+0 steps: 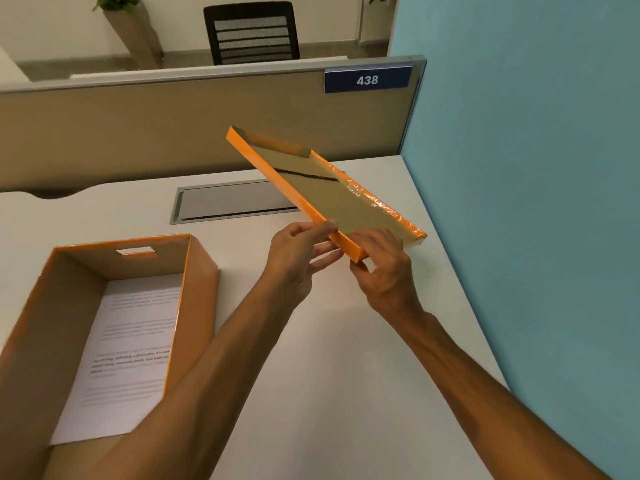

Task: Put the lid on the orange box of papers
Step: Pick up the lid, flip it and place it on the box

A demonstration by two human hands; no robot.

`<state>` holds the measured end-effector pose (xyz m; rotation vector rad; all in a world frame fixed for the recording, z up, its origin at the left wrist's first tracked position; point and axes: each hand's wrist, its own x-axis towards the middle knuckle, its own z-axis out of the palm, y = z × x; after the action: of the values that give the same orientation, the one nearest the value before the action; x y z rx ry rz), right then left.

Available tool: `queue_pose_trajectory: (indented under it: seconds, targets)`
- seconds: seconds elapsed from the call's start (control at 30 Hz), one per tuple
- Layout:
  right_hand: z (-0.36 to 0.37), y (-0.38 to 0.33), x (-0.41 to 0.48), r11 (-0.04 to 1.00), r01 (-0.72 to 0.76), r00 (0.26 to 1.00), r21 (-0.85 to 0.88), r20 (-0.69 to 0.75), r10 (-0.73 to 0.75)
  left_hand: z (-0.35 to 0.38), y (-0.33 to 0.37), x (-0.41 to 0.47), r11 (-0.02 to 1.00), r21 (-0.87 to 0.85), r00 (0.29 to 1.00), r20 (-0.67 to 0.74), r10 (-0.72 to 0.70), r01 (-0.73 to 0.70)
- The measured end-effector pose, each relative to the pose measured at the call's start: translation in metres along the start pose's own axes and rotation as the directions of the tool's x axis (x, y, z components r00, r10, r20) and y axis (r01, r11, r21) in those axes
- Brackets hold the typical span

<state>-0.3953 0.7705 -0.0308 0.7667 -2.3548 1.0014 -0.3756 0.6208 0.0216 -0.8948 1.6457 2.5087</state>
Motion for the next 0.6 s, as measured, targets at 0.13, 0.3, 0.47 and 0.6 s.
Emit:
queue_pose_trajectory:
  seconds: [0.13,0.3,0.47,0.6]
  targets:
    - [-0.016,-0.028,0.017,0.932,-0.257,0.955,0.256,-0.082,0.286,-0.005,0.023,-0.016,0.982,0.116,0.987,0.076,0.142,-0.15]
    - [-0.041,-0.044,0.03,0.487,-0.467,0.786,0.738,0.093,0.611,-0.041,0.022,-0.017,0.971,0.224,0.995,0.06,0.076,-0.088]
    - [-0.048,-0.066,0.026,0.09,-0.406,0.726,0.909,0.261,0.637,-0.09,0.008,-0.027,0.96,0.28,1.0,0.004,-0.005,0.003]
    - [-0.044,-0.097,0.016,-0.075,-0.383,0.682,0.921,0.337,0.649,-0.137,0.012,-0.042,0.964,0.262,0.999,0.0,-0.053,0.051]
